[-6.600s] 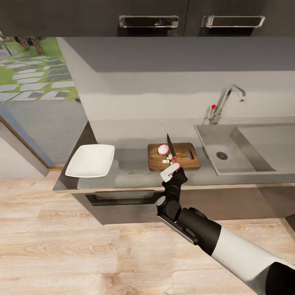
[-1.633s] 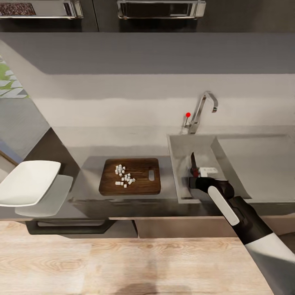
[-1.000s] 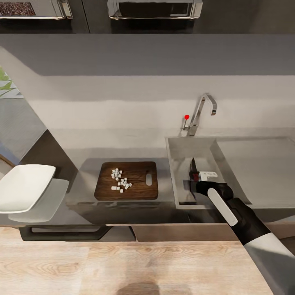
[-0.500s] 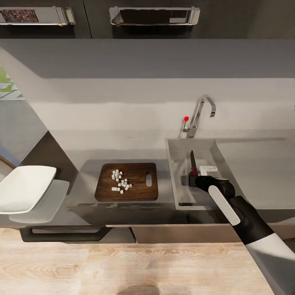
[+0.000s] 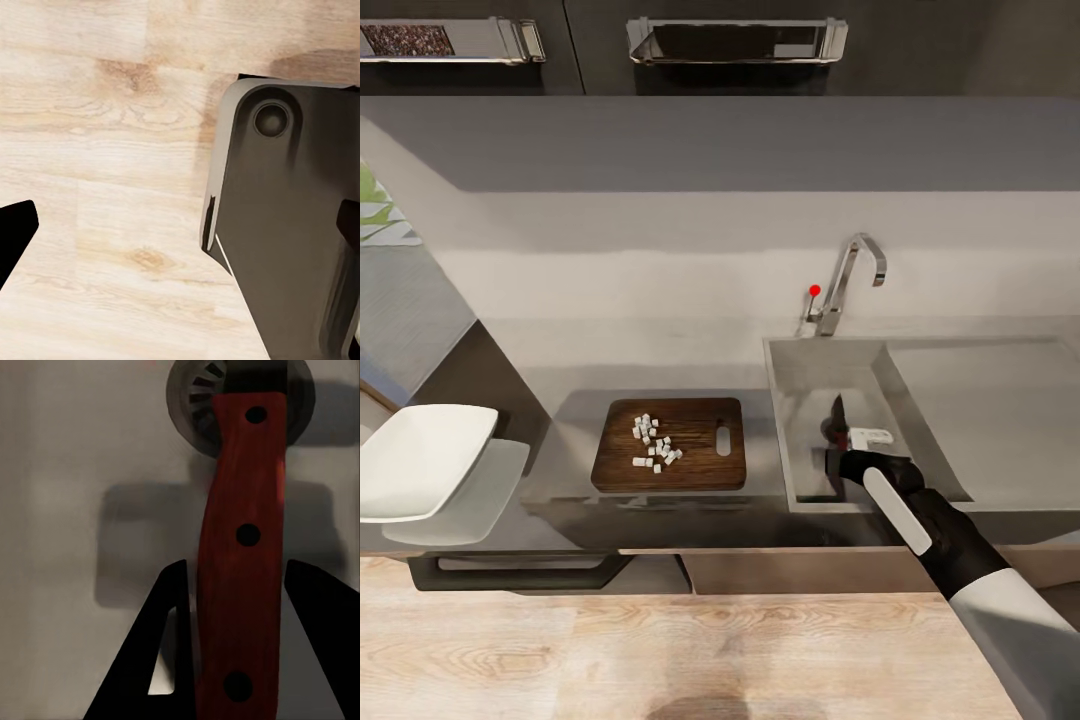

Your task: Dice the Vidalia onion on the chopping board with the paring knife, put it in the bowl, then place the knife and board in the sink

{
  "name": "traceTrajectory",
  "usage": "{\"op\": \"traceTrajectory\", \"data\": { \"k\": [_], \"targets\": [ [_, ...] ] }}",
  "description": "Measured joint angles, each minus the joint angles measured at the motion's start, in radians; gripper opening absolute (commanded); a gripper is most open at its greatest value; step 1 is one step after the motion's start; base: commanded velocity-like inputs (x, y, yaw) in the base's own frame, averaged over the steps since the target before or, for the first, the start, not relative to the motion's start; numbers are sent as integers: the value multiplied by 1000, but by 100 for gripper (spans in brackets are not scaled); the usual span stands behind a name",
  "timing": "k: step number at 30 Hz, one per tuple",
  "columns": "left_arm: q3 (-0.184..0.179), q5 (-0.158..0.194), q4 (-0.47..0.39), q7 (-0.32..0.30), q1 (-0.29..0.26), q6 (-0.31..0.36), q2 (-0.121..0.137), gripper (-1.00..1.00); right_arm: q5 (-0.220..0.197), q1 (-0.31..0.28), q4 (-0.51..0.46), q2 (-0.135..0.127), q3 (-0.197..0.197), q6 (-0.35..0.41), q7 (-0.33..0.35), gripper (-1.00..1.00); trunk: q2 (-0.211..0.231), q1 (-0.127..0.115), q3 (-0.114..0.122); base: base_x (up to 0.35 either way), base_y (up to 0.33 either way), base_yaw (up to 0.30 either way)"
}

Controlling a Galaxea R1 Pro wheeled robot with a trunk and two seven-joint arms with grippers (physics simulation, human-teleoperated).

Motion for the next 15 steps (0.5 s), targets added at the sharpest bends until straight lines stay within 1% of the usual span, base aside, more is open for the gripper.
{"op": "traceTrajectory", "data": {
  "k": [5,6,15],
  "targets": [
    [0,0,0,0,0,0,0,100,4,0,6,0,0,-5,1,-100,0,0,0,0,0,0],
    [0,0,0,0,0,0,0,100,4,0,6,1,0,-6,1,100,0,0,0,0,0,0],
    [0,0,0,0,0,0,0,100,5,0,-8,0,-1,-5,1,100,0,0,0,0,0,0]
  ]
}}
